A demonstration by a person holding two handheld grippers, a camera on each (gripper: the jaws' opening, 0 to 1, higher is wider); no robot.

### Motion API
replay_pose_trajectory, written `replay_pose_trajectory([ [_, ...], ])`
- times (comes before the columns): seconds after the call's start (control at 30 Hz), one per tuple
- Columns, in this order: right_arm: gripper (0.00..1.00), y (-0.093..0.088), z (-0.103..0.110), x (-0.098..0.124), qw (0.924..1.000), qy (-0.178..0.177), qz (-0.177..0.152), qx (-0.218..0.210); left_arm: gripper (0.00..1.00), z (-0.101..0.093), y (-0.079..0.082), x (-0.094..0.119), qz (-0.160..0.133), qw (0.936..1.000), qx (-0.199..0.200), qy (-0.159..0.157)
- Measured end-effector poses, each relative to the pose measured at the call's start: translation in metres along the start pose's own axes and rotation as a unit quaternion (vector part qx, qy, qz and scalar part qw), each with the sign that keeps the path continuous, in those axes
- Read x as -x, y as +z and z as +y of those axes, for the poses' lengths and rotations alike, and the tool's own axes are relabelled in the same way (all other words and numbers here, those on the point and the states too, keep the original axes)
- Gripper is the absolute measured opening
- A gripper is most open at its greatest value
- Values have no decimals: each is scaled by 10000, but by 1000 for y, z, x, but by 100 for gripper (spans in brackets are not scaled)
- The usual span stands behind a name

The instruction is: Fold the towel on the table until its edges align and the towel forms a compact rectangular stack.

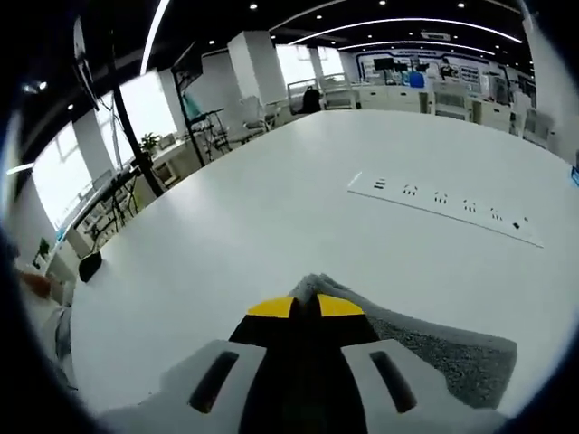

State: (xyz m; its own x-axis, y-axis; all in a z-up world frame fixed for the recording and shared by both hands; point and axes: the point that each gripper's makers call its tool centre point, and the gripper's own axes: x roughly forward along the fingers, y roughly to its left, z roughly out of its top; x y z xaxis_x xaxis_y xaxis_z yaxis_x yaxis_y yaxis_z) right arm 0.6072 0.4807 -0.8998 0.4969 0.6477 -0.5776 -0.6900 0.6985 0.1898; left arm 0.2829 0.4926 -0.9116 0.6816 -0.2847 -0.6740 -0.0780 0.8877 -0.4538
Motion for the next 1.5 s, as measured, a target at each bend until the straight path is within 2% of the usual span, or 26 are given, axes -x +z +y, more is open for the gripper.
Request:
replay_pose_trajectory([
  [0.13, 14, 2, 1, 6, 9999, 52, -18, 124, 21, -5, 8, 6, -113, 9999, 32, -95],
  [0.23, 16, 2, 2, 14, 9996, 71, -48, 256, 25, -7, 21, 8, -275, 9992, -280, -48],
  [0.33, 18, 2, -3, 24, 9993, 31, -54, 372, 25, -15, 28, 8, -297, 9987, -401, -130],
  [0.4, 20, 0, -5, 33, 9993, -4, -51, 376, 27, -16, 32, 4, -274, 9975, -643, -106],
  [0.53, 22, -4, -6, 47, 9993, -42, -51, 358, 32, -12, 41, -5, -338, 9963, -785, -108],
  [0.63, 24, -9, -10, 57, 9991, -57, -17, 412, 38, -7, 54, -13, -391, 9908, -1296, -35],
  [0.87, 28, -23, -23, 72, 9994, -147, 61, 291, 44, -10, 82, -36, -318, 9755, -2165, -241],
  [0.97, 31, -27, -23, 82, 9992, -128, 143, 349, 46, -8, 94, -43, -301, 9748, -2185, -325],
  [1.13, 34, -35, -31, 100, 9992, -181, 143, 315, 51, -7, 116, -57, -280, 9657, -2563, -318],
  [1.23, 35, -41, -32, 109, 9993, -196, 187, 269, 50, -8, 127, -67, -272, 9659, -2550, -357],
  [1.33, 35, -48, -37, 118, 9992, -226, 205, 266, 42, -4, 133, -77, -249, 9664, -2541, -291],
  [1.5, 35, -61, -42, 133, 9993, -280, 224, 137, 43, -5, 136, -88, -198, 9686, -2458, -320],
])
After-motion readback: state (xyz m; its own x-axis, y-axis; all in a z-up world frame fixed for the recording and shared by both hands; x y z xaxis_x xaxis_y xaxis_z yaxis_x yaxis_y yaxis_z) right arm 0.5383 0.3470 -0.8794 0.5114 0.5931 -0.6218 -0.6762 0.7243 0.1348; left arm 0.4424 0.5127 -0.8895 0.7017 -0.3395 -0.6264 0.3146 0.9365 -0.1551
